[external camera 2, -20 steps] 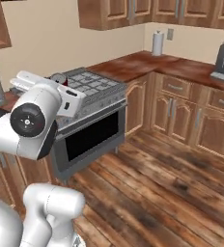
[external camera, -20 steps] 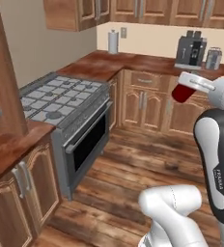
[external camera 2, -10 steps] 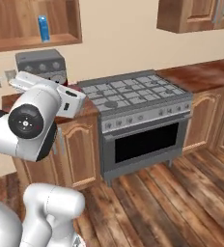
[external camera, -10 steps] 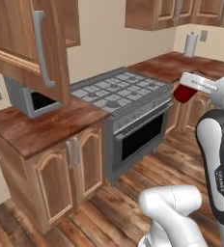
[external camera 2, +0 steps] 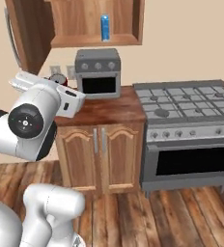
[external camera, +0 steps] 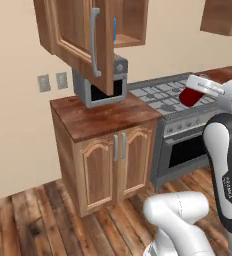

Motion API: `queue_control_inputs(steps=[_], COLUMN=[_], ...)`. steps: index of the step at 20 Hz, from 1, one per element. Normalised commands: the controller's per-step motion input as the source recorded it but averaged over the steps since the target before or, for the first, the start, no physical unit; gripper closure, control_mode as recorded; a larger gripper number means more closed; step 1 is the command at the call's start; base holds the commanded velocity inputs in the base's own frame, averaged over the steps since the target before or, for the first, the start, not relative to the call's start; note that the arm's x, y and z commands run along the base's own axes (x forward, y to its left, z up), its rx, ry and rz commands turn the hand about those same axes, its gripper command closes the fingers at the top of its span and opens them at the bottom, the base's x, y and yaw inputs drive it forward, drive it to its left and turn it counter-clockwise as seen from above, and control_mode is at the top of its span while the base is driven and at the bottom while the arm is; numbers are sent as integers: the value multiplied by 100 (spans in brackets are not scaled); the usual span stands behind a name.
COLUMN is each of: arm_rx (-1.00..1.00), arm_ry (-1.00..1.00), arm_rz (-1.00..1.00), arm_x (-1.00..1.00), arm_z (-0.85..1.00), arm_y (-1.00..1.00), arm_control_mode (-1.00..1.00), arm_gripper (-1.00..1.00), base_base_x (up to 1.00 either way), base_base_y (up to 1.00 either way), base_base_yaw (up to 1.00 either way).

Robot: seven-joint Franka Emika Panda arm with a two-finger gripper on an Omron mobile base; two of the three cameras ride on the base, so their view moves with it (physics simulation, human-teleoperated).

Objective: Pick the milk, boxed drink, can from the counter and place them in the open cabinet.

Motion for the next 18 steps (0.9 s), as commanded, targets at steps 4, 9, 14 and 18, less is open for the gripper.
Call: queue_control_inputs(steps=[4, 9, 14, 18], arm_rx=[0, 0, 0, 0], arm_ry=[0, 0, 0, 0], arm_rz=[0, 0, 0, 0], arm_x=[0, 0, 0, 0], arm_z=[0, 0, 0, 0], arm_y=[0, 0, 0, 0], arm_control_mode=[100, 100, 100, 100], arm_gripper=[100, 100, 100, 100], base_base_x=[0, 0, 0, 1], base_base_y=[0, -7, -24, -87], base_base_yaw=[47, 34, 1, 12])
